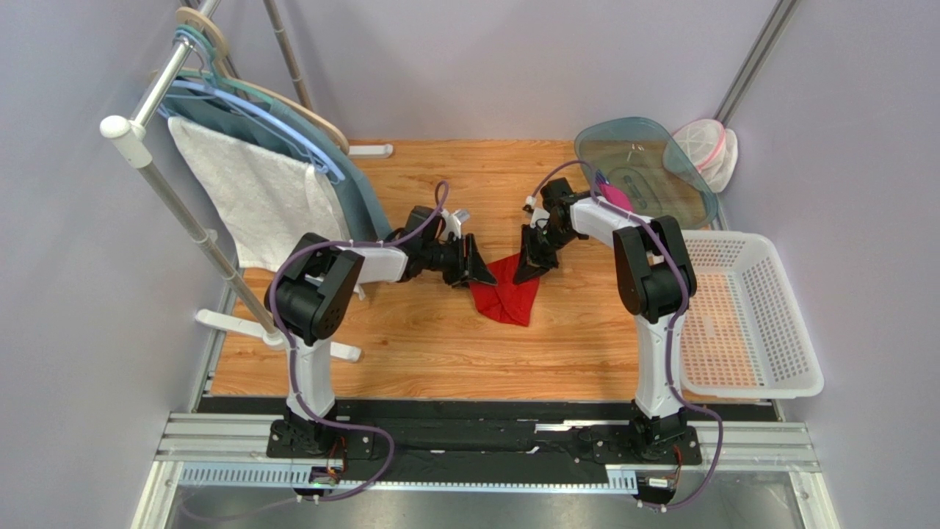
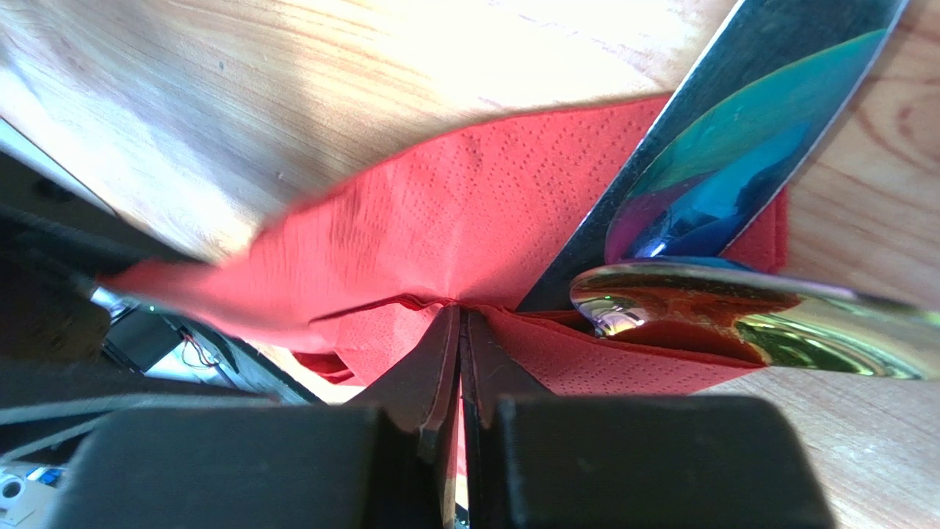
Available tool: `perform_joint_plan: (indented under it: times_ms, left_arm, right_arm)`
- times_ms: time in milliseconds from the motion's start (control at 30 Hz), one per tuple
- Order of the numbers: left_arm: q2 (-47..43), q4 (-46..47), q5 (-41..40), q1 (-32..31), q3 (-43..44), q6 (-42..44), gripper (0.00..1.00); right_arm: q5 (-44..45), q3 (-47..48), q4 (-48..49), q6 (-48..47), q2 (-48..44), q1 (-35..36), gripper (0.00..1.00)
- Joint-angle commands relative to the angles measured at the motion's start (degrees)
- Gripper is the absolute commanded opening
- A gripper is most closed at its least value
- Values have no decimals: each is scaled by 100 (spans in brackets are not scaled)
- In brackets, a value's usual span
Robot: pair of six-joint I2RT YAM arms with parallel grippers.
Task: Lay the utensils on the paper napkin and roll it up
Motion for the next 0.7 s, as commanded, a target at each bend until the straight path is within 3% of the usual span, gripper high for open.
perform_joint_plan:
  times_ms: [0,333,567,667]
  left_arm:
    - [-14,551,78,-193,447,-325,47]
    - [30,-229,105,-554,747,184,57]
    - [-22,-960,-466,-502,747,483,63]
    - [-84,-1697,-773,-501,817,773,64]
  right_arm:
    - [1037,-258,46,-305,410,110,1]
    - [1045,-258,46,-305,401,110,1]
    - [1054,-214,46,-313,418,110,1]
    - [1081,-214,37,-305,418,110,1]
